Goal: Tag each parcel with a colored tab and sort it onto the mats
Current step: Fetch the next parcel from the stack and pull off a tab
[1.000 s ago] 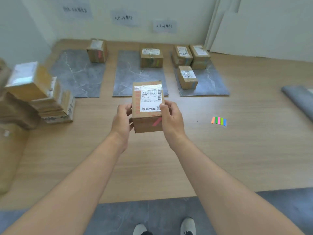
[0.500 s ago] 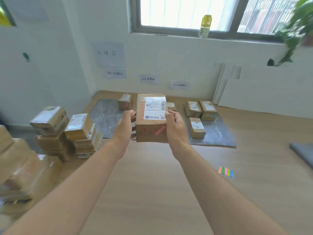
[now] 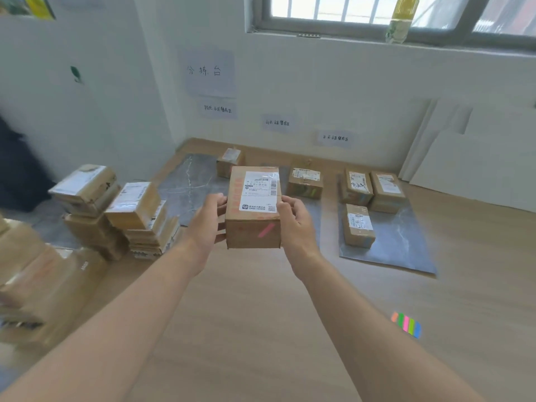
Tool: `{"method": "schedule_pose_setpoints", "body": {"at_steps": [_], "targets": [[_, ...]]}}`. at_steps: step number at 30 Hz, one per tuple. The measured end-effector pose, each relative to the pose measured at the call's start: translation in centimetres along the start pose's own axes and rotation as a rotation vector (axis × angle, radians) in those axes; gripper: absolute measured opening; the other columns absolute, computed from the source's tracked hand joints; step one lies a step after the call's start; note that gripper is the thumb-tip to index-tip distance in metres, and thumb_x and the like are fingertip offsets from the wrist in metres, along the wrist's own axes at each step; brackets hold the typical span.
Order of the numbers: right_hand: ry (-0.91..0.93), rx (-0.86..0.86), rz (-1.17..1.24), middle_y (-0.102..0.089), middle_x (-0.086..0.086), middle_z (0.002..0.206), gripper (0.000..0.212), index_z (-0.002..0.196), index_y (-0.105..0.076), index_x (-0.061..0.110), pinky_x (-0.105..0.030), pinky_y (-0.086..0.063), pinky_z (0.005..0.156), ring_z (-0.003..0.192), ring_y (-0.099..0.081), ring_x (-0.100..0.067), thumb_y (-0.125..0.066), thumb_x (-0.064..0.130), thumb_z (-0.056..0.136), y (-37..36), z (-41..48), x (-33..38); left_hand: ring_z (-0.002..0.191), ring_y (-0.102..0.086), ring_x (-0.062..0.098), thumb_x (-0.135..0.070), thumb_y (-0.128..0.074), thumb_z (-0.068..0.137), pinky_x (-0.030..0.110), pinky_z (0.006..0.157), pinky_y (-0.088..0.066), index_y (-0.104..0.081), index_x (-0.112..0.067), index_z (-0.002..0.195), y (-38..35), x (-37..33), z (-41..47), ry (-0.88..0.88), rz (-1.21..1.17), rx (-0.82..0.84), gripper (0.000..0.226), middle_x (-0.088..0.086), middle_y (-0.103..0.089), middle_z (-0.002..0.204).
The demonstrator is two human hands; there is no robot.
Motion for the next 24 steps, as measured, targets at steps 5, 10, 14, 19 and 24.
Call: {"method": "schedule_pose_setpoints", "body": {"at_steps": [5,10,14,19,24], "targets": [[-0.031,0.039,-0.025,-0.078,-0.008,0.103,0.021,0.12,-0.059,0.028,-0.034,-0.049,0.071,0.075,-0.076,-0.029,-0.045,0.031,0.104,-2.2,2.6,-0.4,0.089,-0.065,0.017,-0.04,-0.032,0.104,0.035,0.089,-0.05,-0.067,-0.03,0.094,1.7,0.4,2.7,0.014,-0.007,-0.038,0.038,-0.017,-0.075,0.075],[-0.054,0.053,-0.081,-0.078,-0.001,0.1,0.018,0.116,-0.058,0.026,-0.028,-0.045,0.067,0.072,-0.075,-0.028,-0.046,0.032,0.104,-5.7,5.6,-1.9,0.086,-0.068,0.018,-0.042,-0.037,0.101,0.038,0.085,-0.054,-0.069,-0.028,0.096,4.5,1.5,6.7,0.078,0.001,-0.078,0.035,-0.007,-0.077,0.08],[-0.103,0.041,-0.149,-0.079,0.0,0.088,0.02,0.114,-0.059,0.028,-0.036,-0.044,0.073,0.081,-0.076,-0.024,-0.046,0.037,0.1,-9.3,9.1,-4.1,0.086,-0.066,0.018,-0.045,-0.038,0.096,0.04,0.09,-0.052,-0.076,-0.034,0.077,7.0,2.7,11.4,0.113,0.053,-0.046,0.044,-0.01,-0.076,0.079],[-0.217,0.013,-0.143,-0.074,0.003,0.112,0.018,0.112,-0.058,0.024,-0.036,-0.052,0.078,0.075,-0.076,-0.026,-0.047,0.033,0.103,-14.4,14.8,-6.4,0.089,-0.065,0.017,-0.052,-0.035,0.09,0.035,0.076,-0.046,-0.074,-0.031,0.096,9.7,3.9,19.8,0.162,0.129,-0.018,0.045,-0.011,-0.077,0.091],[-0.347,-0.003,-0.141,-0.07,0.001,0.108,0.02,0.113,-0.056,0.013,-0.014,-0.047,0.056,0.053,-0.064,0.006,-0.045,0.027,0.105,-17.9,21.2,-9.1,0.089,-0.065,0.016,-0.052,-0.032,0.1,0.034,0.082,-0.049,-0.072,-0.029,0.088,10.6,4.9,28.4,0.261,0.178,0.011,0.048,-0.006,-0.073,0.089]]}}
Point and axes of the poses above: each hand's wrist, its own z-axis towards the middle knuckle, its own y-axis out of the back of the hand, x = y × z, the point moved 4 cm from there along z, towards the middle knuckle
